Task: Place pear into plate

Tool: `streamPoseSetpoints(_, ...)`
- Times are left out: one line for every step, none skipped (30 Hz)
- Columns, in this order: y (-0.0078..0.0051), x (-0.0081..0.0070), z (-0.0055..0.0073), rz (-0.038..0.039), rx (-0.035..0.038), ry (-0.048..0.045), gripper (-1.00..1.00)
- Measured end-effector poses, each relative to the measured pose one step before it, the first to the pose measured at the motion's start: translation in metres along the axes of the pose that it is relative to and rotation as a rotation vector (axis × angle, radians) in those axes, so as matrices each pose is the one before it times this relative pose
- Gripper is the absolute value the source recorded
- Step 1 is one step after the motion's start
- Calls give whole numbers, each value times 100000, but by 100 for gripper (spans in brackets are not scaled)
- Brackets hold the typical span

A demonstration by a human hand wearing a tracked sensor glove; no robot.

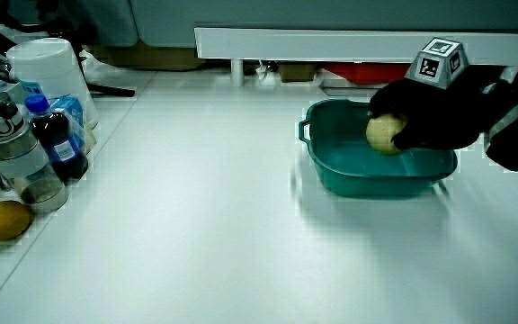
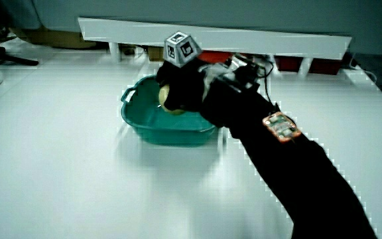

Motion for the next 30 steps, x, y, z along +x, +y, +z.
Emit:
streamPoseSetpoints(75, 384, -465, -20, -1285, 496, 0)
streamPoseSetpoints(-39, 236, -149, -1229, -32, -22, 0)
streamPoseSetpoints(-62, 94, 113, -687, 634, 260, 0)
streamPoseSetpoints(83, 199, -235, -152, -311, 689, 0)
streamPoseSetpoints(-9, 117, -43, -699, 17, 380, 0)
streamPoseSetpoints(68, 141, -197, -291, 43, -404, 0)
streamPoseSetpoints(65, 145, -197, 99, -913, 1241, 0)
streamPoseSetpoints(-45, 31, 54, -762, 870, -255, 0)
streamPoseSetpoints(89, 113, -140, -422, 266, 459, 0)
streamPoseSetpoints(125, 86, -177, 309, -1155, 242, 0)
streamPoseSetpoints(108, 94, -107, -460, -3, 385, 0)
streamPoseSetpoints(23, -36, 104, -400, 209, 25, 0)
streamPoseSetpoints(145, 26, -156, -43, -362, 95, 0)
streamPoseSetpoints(71, -113, 106, -475, 794, -531, 0)
streamPoseSetpoints(108, -108, -87, 621, -1066, 677, 0)
streamPoseSetpoints(141, -84, -183, -829, 273, -550, 0)
streamPoseSetpoints(243, -24, -393, 13, -1498, -647, 0)
streamPoseSetpoints(95, -138, -61, 431, -130, 512, 0)
streamPoseSetpoints(109, -83, -100, -254, -449, -838, 0)
streamPoseSetpoints(172, 16, -340, 169, -602, 164, 0)
streamPoseSetpoints(111, -8, -278, -241, -972, -163, 0)
streamPoseSetpoints(62, -66, -109, -294, -194, -120, 0)
streamPoseSetpoints(129, -21, -335, 324, -805, -241, 0)
streamPoseSetpoints(69, -2, -234, -387, -271, 50, 0)
streamPoseSetpoints(59, -11, -189, -15, -152, 376, 0)
streamPoseSetpoints(17, -39, -119, -92, -344, 24, 0)
streamPoseSetpoints(-24, -74, -43, 52, -93, -15, 0)
streamPoseSetpoints(169, 68, -395, -117, -1022, 161, 0)
streamPoseSetpoints(73, -63, -120, -89, -180, -768, 0)
streamPoseSetpoints(38, -27, -126, -547, -151, 285, 0)
